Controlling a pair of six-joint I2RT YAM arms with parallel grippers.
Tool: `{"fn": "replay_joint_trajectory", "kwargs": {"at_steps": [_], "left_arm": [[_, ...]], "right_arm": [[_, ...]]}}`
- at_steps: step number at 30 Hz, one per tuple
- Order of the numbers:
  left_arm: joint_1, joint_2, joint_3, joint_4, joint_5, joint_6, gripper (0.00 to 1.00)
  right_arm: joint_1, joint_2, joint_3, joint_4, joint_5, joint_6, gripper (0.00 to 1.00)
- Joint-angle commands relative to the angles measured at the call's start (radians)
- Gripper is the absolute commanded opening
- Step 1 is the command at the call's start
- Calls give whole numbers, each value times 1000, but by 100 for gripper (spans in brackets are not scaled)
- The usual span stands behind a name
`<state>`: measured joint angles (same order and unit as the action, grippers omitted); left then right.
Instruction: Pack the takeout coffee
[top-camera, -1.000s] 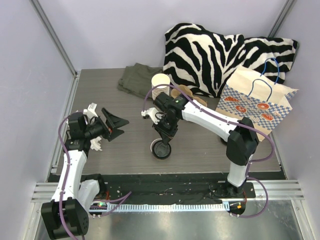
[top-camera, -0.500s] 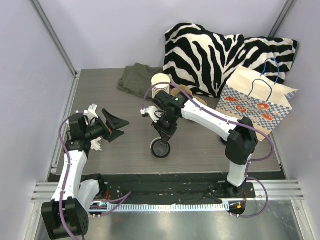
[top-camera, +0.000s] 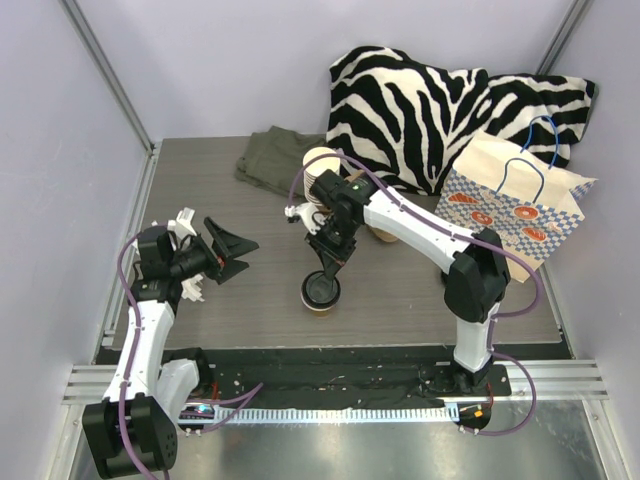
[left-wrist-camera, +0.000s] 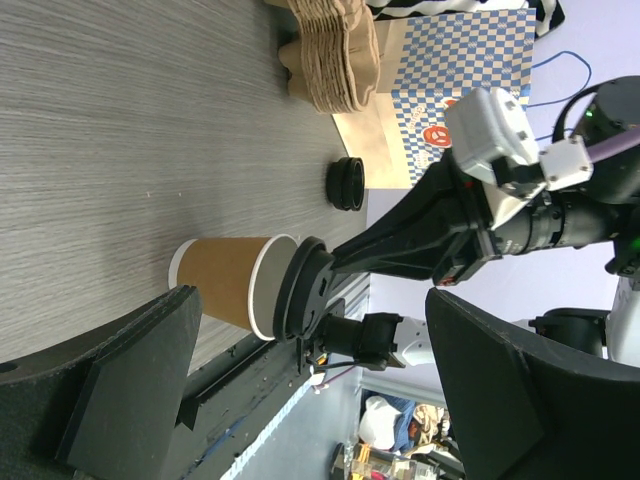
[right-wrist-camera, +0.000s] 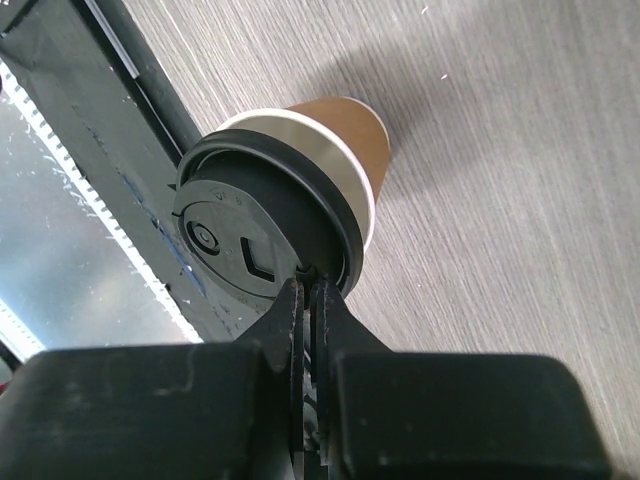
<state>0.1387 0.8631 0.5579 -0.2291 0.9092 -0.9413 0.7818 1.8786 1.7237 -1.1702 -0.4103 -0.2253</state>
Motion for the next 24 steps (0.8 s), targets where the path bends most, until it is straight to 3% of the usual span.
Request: {"fn": "replay_joint_trajectory", "kwargs": {"at_steps": [1,24], "left_arm": [[6,4,7,33,19,-2,100],[6,-9,-12,31,14,-4,100]], "right_arm": [[4,14,25,-23,-21,10,1],[4,79,7,23,28,83,1]]}}
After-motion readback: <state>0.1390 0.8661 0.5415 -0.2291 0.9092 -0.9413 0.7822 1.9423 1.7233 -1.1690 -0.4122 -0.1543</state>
